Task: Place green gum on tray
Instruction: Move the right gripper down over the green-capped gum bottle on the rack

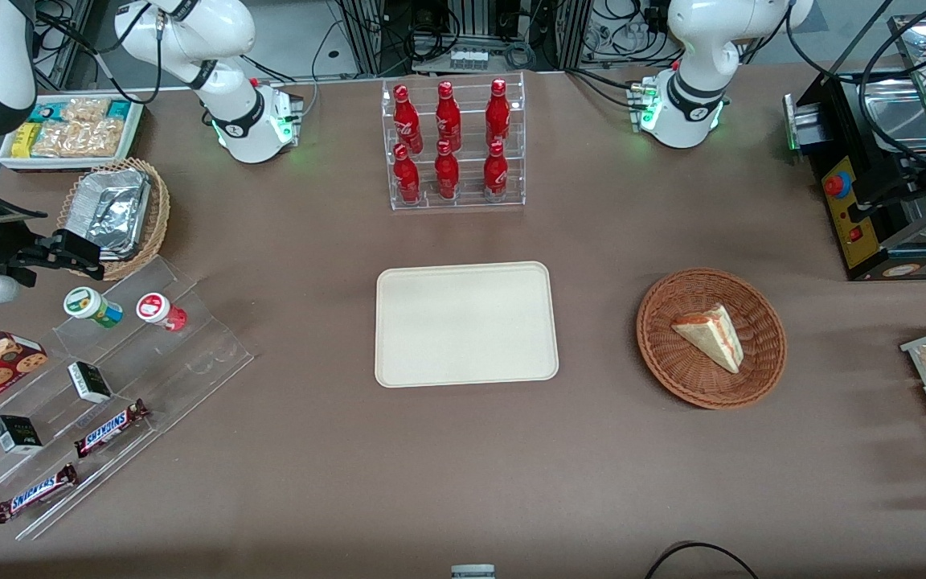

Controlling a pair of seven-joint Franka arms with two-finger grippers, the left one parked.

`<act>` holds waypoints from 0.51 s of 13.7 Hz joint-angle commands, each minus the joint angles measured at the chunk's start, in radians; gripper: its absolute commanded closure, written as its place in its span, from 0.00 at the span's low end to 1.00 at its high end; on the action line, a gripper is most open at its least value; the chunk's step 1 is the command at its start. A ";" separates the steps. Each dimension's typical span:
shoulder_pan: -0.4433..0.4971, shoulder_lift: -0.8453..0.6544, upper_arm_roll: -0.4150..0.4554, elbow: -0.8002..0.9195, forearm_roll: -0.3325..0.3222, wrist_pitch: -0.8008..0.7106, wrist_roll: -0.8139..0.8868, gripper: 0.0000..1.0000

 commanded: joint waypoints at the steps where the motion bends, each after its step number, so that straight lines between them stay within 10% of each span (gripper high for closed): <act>1: -0.009 0.015 -0.003 0.030 0.022 -0.028 0.015 0.01; 7: -0.012 0.026 -0.010 -0.001 0.022 -0.018 -0.004 0.00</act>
